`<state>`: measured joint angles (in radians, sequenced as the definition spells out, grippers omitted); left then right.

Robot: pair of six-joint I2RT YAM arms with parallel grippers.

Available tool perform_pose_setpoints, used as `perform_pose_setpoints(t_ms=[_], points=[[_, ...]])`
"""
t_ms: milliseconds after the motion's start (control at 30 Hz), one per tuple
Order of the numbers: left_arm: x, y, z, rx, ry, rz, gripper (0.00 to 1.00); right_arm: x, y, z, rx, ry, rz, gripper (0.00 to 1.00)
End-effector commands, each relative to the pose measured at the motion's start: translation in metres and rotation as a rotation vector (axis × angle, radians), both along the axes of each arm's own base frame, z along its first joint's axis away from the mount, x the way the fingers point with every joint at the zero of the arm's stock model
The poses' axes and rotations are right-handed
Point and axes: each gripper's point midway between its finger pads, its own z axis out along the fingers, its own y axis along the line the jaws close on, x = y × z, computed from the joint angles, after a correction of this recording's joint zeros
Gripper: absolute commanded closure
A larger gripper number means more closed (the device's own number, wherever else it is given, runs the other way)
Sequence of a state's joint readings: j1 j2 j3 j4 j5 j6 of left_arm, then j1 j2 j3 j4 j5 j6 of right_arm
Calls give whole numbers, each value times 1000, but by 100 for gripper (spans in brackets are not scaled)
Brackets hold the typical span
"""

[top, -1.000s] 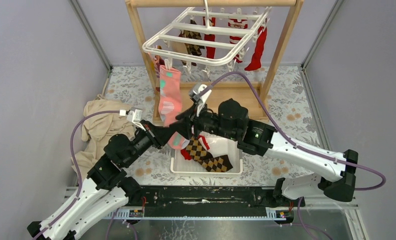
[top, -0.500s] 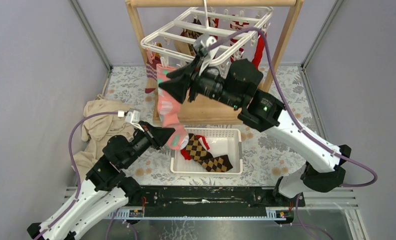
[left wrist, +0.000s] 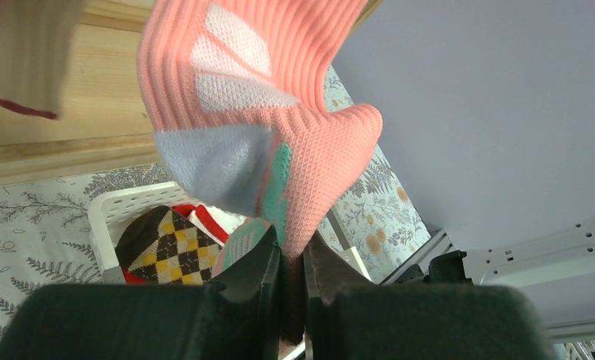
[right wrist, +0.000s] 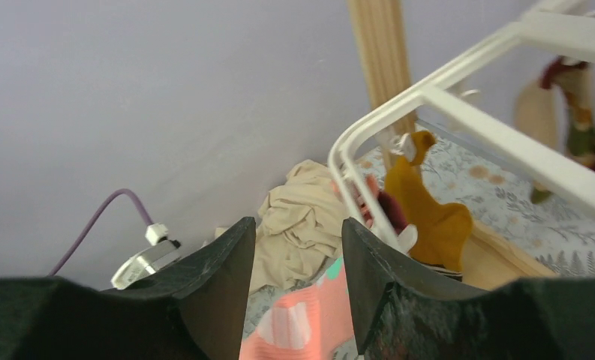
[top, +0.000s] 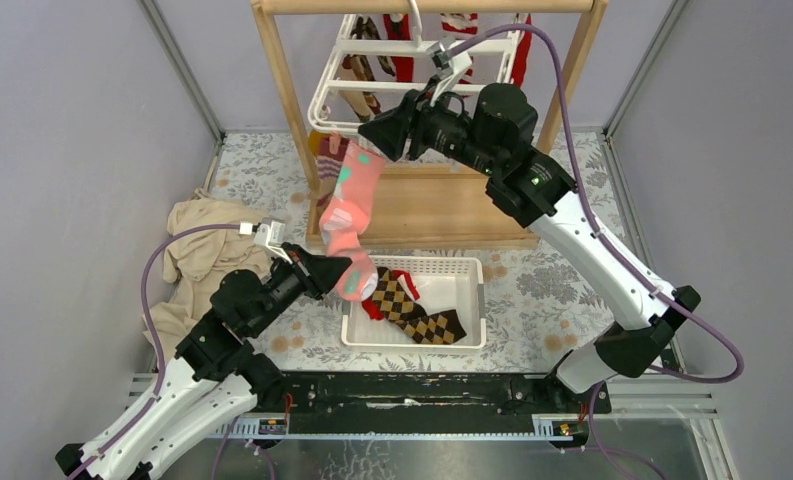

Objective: Remove the socks clipped to the hanger
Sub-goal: Remove the sock from the hanger.

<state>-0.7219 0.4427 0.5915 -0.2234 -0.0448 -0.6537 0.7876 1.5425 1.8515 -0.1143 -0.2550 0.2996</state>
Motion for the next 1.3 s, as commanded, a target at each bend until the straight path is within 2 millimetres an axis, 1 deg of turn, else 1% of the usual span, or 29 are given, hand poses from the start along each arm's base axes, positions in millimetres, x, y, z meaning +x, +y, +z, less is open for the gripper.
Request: perform_pose_setpoints(t_ms=[0, 200, 400, 533, 733, 1067, 1267], points=[[2, -1, 10, -31, -28, 4, 85, 1, -33, 37, 100, -58, -24, 47], [2, -10, 16, -49, -36, -32, 85, 12, -58, 41, 103, -73, -64, 47], [-1, -26, 21, -75, -37, -108, 85, 13, -72, 42, 94, -85, -79, 47], [-2, -32, 25, -80, -35, -135, 85, 16, -82, 41, 90, -91, -98, 47], [-2, -37, 30, -73, -36, -158, 85, 10, -87, 42, 96, -98, -82, 47], [3, -53, 29, -35, -30, -196, 85, -7, -95, 49, 91, -124, -67, 45], [3, -60, 28, -24, -30, -214, 85, -15, -98, 52, 90, -127, -53, 44]])
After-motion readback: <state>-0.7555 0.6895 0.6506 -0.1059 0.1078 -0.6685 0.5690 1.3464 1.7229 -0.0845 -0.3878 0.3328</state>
